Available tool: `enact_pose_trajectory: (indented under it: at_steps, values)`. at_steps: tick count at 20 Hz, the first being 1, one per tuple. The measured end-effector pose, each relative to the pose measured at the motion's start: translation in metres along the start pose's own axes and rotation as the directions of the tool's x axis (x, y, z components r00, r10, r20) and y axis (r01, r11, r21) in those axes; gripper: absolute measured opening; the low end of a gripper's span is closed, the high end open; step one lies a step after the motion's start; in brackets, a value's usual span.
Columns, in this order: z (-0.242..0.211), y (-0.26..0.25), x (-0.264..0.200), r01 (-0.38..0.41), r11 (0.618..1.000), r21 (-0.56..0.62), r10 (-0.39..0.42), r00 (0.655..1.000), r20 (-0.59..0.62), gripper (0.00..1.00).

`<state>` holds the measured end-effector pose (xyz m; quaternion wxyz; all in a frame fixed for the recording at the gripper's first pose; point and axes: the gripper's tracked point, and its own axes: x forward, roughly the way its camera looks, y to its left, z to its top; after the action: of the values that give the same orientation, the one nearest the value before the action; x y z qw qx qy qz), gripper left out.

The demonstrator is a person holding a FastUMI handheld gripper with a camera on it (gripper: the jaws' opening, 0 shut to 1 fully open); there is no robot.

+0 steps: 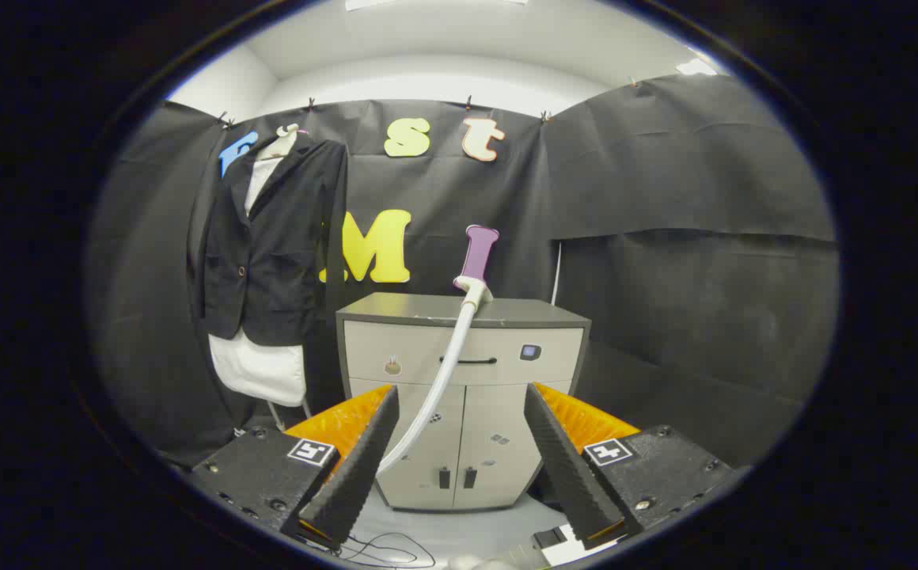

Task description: Iron the clothes twice with a garment steamer, once on the left side and once on the right side.

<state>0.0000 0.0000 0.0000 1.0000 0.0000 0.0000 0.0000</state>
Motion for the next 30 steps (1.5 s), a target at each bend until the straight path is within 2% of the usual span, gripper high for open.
enact_pose_trajectory:
  at_steps: [10,18,24,30]
  values:
    - [0.001,0.009,0.002,0.008,1.0,0.009,-0.007,1.0,-0.023,0.99]
    - [0.024,0.003,0.018,0.034,0.999,0.014,-0.034,0.999,-0.016,0.99]
    - [0.045,0.007,0.073,-0.004,0.999,0.034,0.006,0.999,-0.052,0.99]
    - [0.077,0.003,0.168,-0.03,0.998,0.06,0.035,0.997,-0.075,1.0]
